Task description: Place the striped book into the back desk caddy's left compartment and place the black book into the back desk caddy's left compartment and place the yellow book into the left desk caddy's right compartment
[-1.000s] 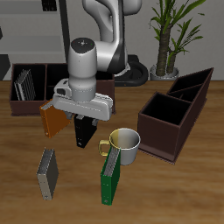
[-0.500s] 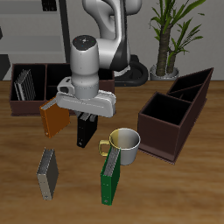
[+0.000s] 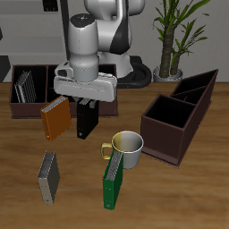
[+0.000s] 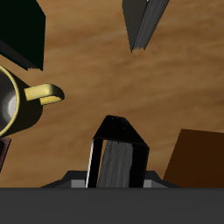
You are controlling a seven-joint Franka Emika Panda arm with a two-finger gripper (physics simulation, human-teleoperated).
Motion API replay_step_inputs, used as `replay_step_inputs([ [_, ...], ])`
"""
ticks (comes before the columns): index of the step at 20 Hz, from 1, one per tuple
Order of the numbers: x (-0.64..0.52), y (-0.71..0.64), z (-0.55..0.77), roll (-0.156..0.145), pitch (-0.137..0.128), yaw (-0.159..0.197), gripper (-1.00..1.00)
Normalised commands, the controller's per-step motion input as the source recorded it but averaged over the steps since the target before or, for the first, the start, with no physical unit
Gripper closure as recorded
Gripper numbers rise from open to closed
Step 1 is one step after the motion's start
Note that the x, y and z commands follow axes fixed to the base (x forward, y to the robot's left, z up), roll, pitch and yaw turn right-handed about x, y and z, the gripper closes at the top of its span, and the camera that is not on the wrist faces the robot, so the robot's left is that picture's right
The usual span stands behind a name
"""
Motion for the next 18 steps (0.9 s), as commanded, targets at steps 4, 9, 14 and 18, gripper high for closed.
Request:
replay_step_inputs([
  [4,-0.38,-0.26,0.78,-0.001,0.013,0.098,1.0],
  [9,-0.53,-0.32,0.79,0.023,0.026,0.071,1.0],
  [14,-0.6,-0.2,0.61,0.025,0.036,0.068,1.0],
  [18,-0.47,-0.13,0.36,0.054,0.011,0.016,1.0],
])
